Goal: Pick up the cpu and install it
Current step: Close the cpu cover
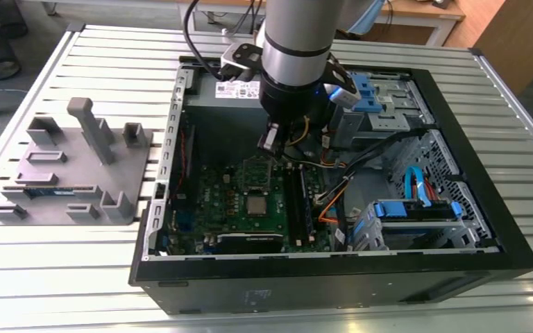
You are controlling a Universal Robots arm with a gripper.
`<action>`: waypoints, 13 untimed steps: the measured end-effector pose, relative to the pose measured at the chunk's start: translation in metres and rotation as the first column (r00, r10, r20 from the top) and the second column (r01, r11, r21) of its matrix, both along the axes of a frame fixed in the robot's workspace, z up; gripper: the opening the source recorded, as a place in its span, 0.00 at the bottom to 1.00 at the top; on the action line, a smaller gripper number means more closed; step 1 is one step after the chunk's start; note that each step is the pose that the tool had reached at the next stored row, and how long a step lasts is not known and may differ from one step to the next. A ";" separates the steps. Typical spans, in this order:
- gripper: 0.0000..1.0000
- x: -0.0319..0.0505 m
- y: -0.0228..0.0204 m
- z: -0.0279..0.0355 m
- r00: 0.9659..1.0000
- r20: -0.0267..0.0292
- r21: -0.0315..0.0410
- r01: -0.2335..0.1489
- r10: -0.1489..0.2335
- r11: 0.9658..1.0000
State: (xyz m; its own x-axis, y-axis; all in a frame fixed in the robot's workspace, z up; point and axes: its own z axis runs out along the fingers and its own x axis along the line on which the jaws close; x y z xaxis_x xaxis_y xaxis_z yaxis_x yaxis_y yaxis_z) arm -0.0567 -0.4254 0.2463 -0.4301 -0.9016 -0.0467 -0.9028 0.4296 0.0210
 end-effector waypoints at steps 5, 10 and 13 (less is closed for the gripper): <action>0.11 0.0001 -0.0003 0.0008 1.000 0.000 0.000 0.000 0.000 1.000; 0.11 0.0000 -0.0006 0.0017 1.000 0.000 0.000 0.000 0.000 1.000; 0.11 0.0001 -0.0010 0.0020 1.000 0.000 0.000 -0.001 0.001 1.000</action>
State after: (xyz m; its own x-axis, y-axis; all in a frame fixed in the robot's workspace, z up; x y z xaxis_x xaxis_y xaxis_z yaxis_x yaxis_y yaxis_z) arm -0.0567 -0.4264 0.2484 -0.4290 -0.9021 -0.0465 -0.9033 0.4285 0.0210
